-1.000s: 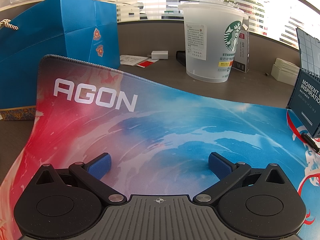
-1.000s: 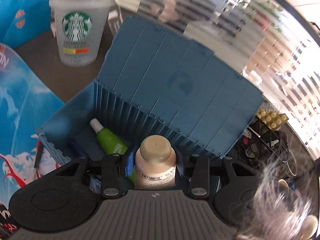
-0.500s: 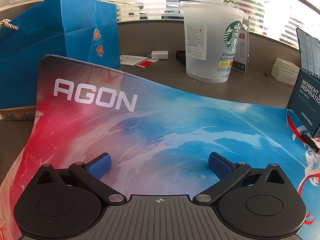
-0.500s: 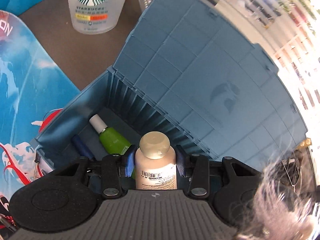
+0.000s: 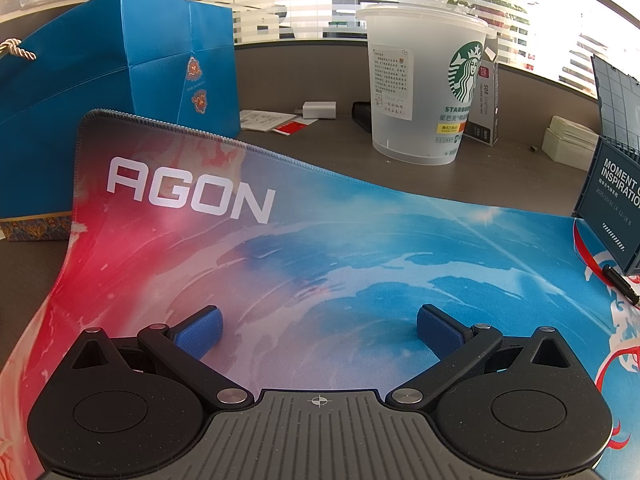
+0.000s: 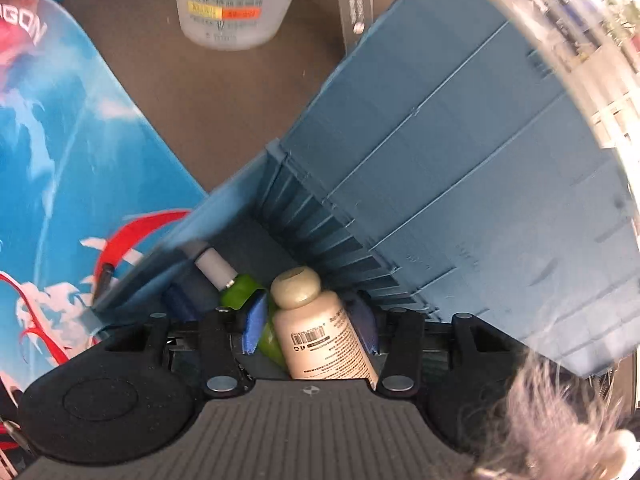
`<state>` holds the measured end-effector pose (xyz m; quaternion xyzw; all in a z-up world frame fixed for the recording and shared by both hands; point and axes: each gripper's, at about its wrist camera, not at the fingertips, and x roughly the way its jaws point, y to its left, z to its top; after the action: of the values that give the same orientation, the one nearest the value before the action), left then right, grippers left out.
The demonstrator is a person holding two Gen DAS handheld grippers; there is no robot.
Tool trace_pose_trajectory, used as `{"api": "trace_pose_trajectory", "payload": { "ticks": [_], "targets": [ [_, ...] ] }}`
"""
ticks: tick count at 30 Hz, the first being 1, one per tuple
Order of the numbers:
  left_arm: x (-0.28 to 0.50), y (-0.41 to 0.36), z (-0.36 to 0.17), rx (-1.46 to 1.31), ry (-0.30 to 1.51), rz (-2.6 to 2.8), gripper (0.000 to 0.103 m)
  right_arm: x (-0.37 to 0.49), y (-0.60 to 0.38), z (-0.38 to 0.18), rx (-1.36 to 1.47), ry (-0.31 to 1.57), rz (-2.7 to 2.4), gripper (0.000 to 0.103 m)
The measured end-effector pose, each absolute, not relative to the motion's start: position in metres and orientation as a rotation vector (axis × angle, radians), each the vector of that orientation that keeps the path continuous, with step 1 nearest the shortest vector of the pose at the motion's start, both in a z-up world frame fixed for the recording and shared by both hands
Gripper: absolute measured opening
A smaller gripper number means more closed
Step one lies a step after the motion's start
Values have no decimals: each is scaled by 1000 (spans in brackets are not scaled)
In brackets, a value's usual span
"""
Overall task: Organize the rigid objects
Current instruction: 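Place the white lotion bottle into the blue crate with the right gripper, then lower the left gripper onto the pile and grasp the gold-capped glass bottle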
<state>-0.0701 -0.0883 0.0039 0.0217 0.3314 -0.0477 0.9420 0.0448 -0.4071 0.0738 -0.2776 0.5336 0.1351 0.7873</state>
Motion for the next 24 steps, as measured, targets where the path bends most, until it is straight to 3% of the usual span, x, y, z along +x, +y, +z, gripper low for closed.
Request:
{"api": "trace_pose_trajectory", "payload": {
  "ticks": [4, 8, 14, 24],
  "targets": [
    [-71, -94, 4, 70, 676, -161, 103, 21, -413, 106, -569, 1028, 291, 54],
    [-79, -103, 11, 40, 685, -268, 103, -31, -431, 143, -493, 831, 285, 76],
    [-113, -139, 55, -64, 456, -651, 103, -127, -472, 155, -253, 538, 315, 101],
    [-133, -272, 59, 474, 317, -1073, 103, -235, -531, 80, 41, 439, 218, 103]
  ]
}}
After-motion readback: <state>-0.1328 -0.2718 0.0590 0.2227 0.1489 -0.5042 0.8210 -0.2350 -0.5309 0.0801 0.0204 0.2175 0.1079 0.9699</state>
